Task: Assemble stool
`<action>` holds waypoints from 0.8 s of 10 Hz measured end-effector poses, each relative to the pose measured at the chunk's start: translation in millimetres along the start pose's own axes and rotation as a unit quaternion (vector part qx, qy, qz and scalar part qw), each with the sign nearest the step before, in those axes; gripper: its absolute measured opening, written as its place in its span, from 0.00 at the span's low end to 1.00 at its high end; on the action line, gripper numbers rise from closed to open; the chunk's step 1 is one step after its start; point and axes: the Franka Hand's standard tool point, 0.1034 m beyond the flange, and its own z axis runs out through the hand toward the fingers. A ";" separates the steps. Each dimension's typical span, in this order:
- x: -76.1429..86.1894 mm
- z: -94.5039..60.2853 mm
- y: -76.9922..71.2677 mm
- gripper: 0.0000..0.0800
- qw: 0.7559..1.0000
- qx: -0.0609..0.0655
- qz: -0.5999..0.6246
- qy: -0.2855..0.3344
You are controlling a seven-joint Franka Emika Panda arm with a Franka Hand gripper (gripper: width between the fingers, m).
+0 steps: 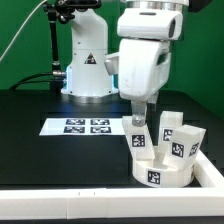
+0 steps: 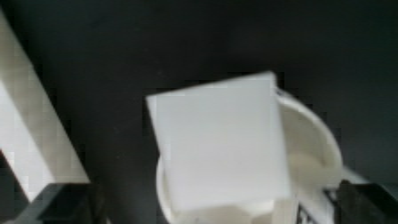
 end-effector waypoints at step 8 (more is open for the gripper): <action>-6.8 9.5 -1.8 0.42 1.000 0.006 0.010 -0.007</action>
Offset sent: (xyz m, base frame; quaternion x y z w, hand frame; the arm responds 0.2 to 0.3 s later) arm -0.0009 0.0001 -0.0047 0.0034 0.0062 -0.0017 1.0000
